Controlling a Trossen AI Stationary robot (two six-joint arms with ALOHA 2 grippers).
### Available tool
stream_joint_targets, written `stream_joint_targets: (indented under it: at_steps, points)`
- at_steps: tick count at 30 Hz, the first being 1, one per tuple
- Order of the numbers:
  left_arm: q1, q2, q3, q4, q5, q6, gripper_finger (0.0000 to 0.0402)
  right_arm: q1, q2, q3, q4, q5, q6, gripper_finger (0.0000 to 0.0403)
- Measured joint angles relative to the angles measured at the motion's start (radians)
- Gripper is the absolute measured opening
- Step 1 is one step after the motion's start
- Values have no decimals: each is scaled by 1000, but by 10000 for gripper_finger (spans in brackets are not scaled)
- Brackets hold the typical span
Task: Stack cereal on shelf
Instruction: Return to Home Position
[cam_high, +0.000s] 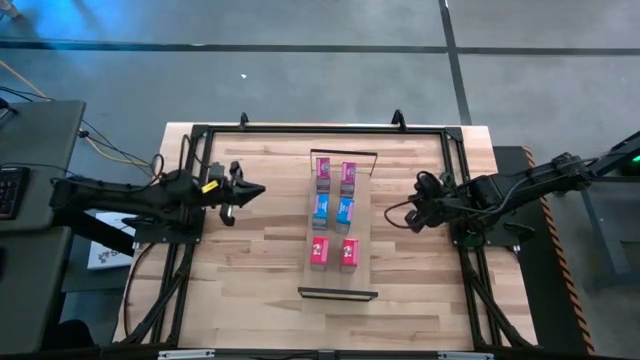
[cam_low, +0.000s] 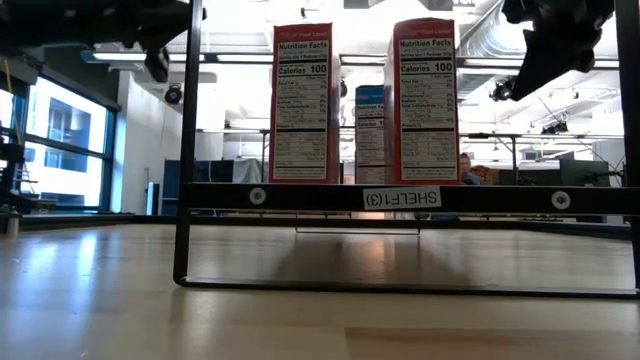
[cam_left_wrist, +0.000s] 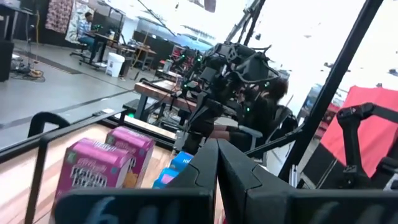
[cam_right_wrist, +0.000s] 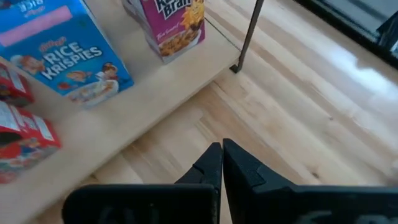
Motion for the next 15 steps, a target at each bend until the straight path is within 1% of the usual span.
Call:
stream_joint_targets:
  at_steps: [8, 15]
  points:
    - [0, -189, -128, 17, -11, -25, 0, 0, 0, 0, 63, -13, 9, 0]
    - [0, -325, -230, 72, 12, -51, 0, 0, 0, 0, 105, -23, 9, 0]
